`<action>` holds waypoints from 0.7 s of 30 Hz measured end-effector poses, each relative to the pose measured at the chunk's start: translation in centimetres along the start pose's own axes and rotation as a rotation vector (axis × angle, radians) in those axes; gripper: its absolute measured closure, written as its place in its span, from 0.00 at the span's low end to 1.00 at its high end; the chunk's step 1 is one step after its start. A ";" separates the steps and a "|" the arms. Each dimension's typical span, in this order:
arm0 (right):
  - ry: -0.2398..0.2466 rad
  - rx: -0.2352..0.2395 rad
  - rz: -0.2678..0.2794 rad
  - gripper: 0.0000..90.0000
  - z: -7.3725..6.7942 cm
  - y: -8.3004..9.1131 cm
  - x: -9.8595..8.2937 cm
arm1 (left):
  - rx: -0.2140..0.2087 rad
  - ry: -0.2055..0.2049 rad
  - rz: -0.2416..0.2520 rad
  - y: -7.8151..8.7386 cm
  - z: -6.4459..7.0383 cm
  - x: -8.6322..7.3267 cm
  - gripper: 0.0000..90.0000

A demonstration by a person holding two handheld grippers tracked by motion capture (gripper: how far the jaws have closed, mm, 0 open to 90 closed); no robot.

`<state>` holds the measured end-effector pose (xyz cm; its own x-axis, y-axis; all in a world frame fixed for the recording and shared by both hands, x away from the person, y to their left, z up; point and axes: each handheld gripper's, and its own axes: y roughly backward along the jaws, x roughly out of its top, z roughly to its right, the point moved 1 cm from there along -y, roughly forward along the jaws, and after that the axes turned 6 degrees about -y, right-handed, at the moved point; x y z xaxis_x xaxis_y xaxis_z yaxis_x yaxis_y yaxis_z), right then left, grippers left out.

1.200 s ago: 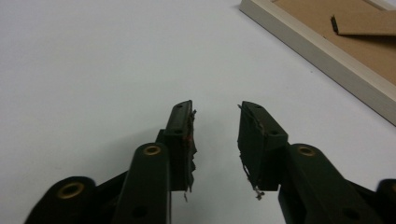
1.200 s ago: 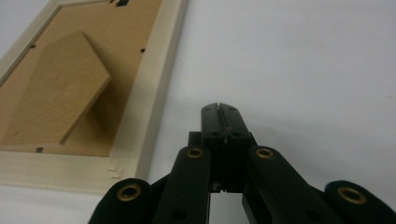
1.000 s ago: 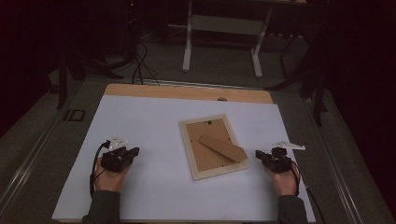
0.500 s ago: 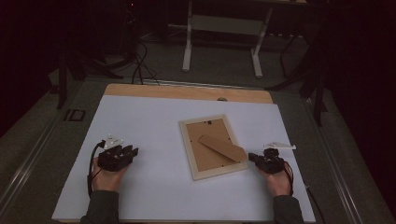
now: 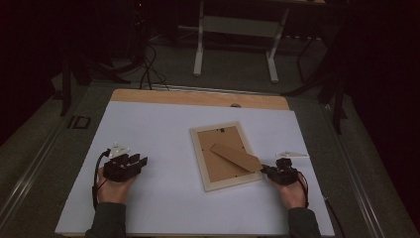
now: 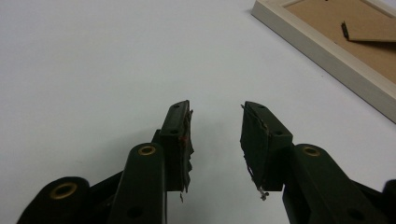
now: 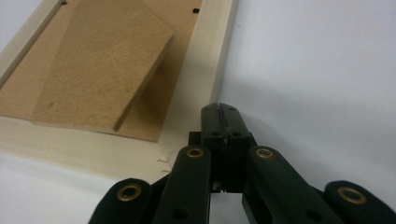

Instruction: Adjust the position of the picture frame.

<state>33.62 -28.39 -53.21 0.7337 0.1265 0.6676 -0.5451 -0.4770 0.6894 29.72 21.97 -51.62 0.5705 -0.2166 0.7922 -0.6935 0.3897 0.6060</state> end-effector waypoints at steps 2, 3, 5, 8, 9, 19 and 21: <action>0.002 -0.006 -0.004 1.00 0.0 -0.1 0.0 | -0.003 -0.001 -0.004 0.0 0.0 0.0 0.70; 0.001 -0.005 -0.004 1.00 0.0 -0.1 0.0 | -0.004 0.000 -0.005 0.0 0.0 0.0 0.70; -0.001 -0.005 -0.003 1.00 0.0 -0.1 0.0 | -0.006 -0.003 -0.006 -0.1 0.0 0.0 0.70; 0.002 -0.006 -0.004 1.00 -0.1 -0.1 0.0 | -0.008 -0.007 -0.008 -0.1 0.1 0.0 0.69; 0.003 -0.006 -0.004 1.00 -0.1 -0.2 0.0 | -0.008 -0.010 -0.010 -0.1 0.1 0.0 0.70; 0.029 -0.001 -0.016 1.00 -0.8 -0.6 0.0 | -0.015 -0.024 -0.010 0.0 0.5 0.2 0.71; 0.032 0.001 -0.018 1.00 -0.9 -0.7 0.0 | -0.019 -0.032 -0.008 0.0 0.6 0.3 0.72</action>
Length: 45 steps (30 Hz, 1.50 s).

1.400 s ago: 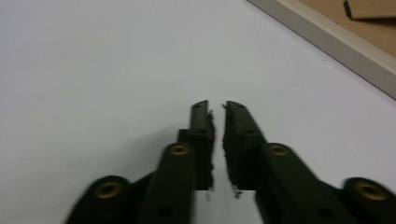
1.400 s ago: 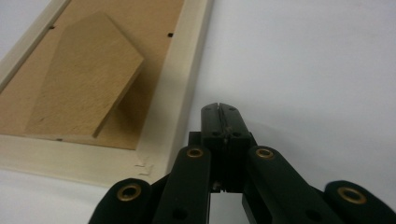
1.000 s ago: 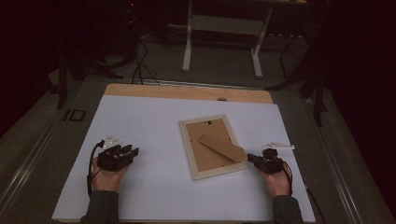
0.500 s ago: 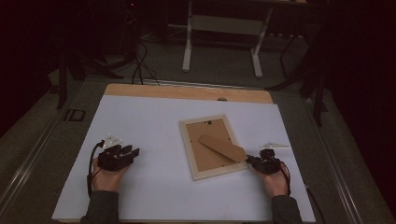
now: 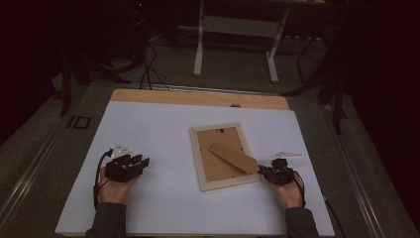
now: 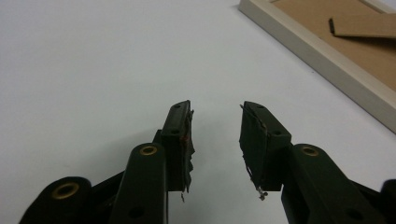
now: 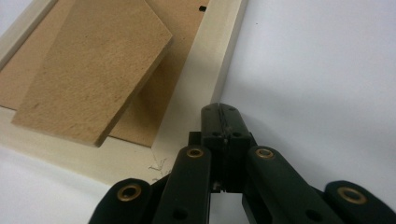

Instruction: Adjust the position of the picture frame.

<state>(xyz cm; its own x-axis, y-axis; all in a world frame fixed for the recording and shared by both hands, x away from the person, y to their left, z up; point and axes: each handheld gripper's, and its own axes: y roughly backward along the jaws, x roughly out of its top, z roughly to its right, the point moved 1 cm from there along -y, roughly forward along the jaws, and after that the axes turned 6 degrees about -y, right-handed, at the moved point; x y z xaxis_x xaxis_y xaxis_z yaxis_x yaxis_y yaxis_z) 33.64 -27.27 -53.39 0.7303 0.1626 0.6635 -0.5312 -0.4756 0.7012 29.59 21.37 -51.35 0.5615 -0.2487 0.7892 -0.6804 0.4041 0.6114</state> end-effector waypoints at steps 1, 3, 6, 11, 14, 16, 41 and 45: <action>0.001 -0.001 -0.001 1.00 -0.1 0.0 0.0 | 0.000 -0.001 0.001 0.0 0.1 0.0 0.72; 0.004 0.000 -0.001 1.00 -0.2 -0.1 0.0 | -0.005 -0.009 0.002 0.0 0.2 0.1 0.72; 0.008 0.001 -0.004 1.00 -0.4 -0.3 0.0 | -0.007 -0.015 -0.005 0.0 0.4 0.2 0.74; 0.017 0.006 -0.004 1.00 -0.7 -0.4 0.1 | -0.028 -0.046 -0.011 -0.1 1.2 0.4 0.79; 0.019 0.007 -0.006 1.00 -0.9 -0.5 0.1 | -0.048 -0.073 -0.021 -0.3 1.7 0.5 0.86; 0.023 0.009 -0.009 1.00 -1.0 -0.6 0.1 | -0.050 -0.092 -0.032 -0.5 2.2 0.5 0.92; 0.048 0.055 -0.005 1.00 -2.5 -1.8 0.7 | -0.250 -0.225 -0.047 -1.7 7.9 1.0 1.00; 0.048 0.062 -0.005 1.00 -2.8 -1.9 0.7 | -0.286 -0.246 -0.059 -2.0 8.8 0.8 1.00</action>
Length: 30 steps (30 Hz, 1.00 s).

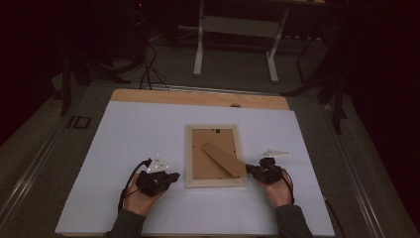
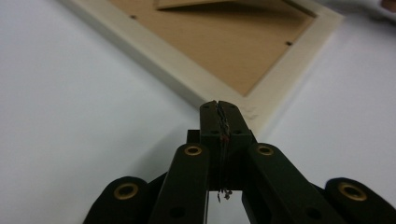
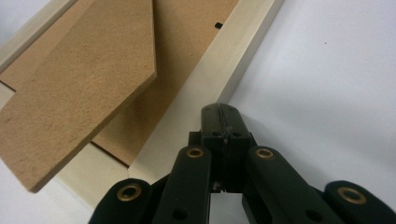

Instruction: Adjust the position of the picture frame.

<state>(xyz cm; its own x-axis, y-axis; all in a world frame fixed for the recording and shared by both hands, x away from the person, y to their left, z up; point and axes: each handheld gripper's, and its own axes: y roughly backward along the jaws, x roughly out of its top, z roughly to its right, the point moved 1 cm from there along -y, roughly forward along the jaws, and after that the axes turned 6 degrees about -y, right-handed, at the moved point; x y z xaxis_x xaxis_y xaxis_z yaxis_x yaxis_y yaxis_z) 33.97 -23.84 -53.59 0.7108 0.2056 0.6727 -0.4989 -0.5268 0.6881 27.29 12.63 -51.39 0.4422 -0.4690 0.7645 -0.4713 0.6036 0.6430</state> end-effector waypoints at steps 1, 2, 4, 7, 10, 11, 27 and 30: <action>-0.002 0.001 -0.001 1.00 0.0 0.0 0.0 | -0.011 -0.004 0.002 -0.1 0.2 0.0 1.00; 0.000 0.000 -0.002 1.00 -0.1 0.0 0.0 | -0.023 -0.010 0.003 -0.2 0.5 0.1 1.00; 0.004 0.000 -0.002 1.00 -0.1 0.0 0.0 | -0.040 -0.026 0.000 -0.5 1.0 0.1 1.00; 0.007 0.003 0.000 1.00 -0.3 -0.1 0.0 | -0.060 -0.049 -0.016 -1.0 1.7 0.2 1.00; 0.013 0.010 -0.004 1.00 -0.5 -0.2 0.0 | -0.082 -0.049 -0.026 -1.4 1.9 0.0 1.00; 0.017 0.013 -0.008 1.00 -0.6 -0.2 0.0 | -0.086 -0.049 -0.029 -1.5 1.9 0.0 1.00; 0.063 0.053 -0.019 1.00 -2.3 -0.8 -0.2 | -0.014 -0.059 -0.100 -2.1 1.5 -0.6 1.00; 0.069 0.056 -0.021 1.00 -2.5 -0.9 -0.2 | -0.007 -0.054 -0.097 -2.0 1.3 -0.7 1.00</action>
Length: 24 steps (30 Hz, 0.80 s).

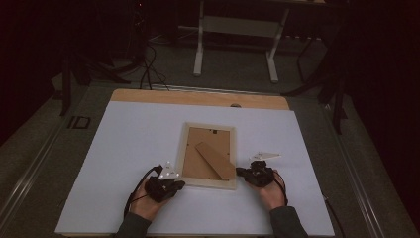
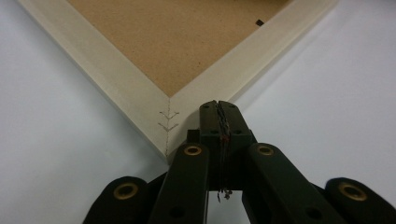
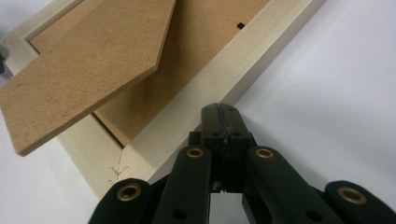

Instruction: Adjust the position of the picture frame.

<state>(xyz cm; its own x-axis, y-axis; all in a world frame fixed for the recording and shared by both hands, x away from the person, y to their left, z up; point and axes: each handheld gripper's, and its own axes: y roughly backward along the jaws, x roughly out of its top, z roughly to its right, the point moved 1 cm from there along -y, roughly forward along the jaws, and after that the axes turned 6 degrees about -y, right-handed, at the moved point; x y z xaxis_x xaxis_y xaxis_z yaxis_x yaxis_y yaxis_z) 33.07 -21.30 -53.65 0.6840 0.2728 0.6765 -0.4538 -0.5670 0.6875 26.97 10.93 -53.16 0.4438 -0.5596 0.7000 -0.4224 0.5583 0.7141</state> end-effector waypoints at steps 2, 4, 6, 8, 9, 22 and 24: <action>0.002 0.005 0.002 1.00 -0.2 -0.1 0.0 | 0.006 0.009 -0.002 0.2 -0.3 -0.1 1.00; 0.011 0.008 0.001 1.00 -0.4 -0.2 0.0 | 0.014 0.021 0.001 0.3 -0.6 -0.2 1.00; 0.015 0.013 -0.001 1.00 -0.6 -0.3 0.0 | 0.023 0.025 -0.001 0.4 -0.8 -0.3 1.00; 0.024 0.019 -0.001 1.00 -0.9 -0.4 0.0 | 0.037 0.027 0.000 0.4 -1.0 -0.4 1.00; 0.025 0.021 -0.002 1.00 -0.9 -0.4 0.0 | 0.040 0.032 0.000 0.4 -1.1 -0.5 1.00; 0.054 0.038 -0.003 1.00 -1.9 -0.9 0.1 | 0.109 0.071 -0.016 0.5 -2.2 -0.9 1.00; 0.055 0.041 -0.004 1.00 -2.1 -0.9 0.1 | 0.119 0.081 -0.020 0.4 -2.3 -0.9 1.00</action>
<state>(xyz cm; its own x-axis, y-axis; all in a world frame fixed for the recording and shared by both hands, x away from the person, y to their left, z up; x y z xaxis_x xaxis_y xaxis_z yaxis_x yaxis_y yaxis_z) 32.36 -19.14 -53.70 0.6526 0.3169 0.6882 -0.4267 -0.5969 0.6794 28.22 13.13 -53.54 0.5133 -0.5163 0.6855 -0.5010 0.4683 0.7278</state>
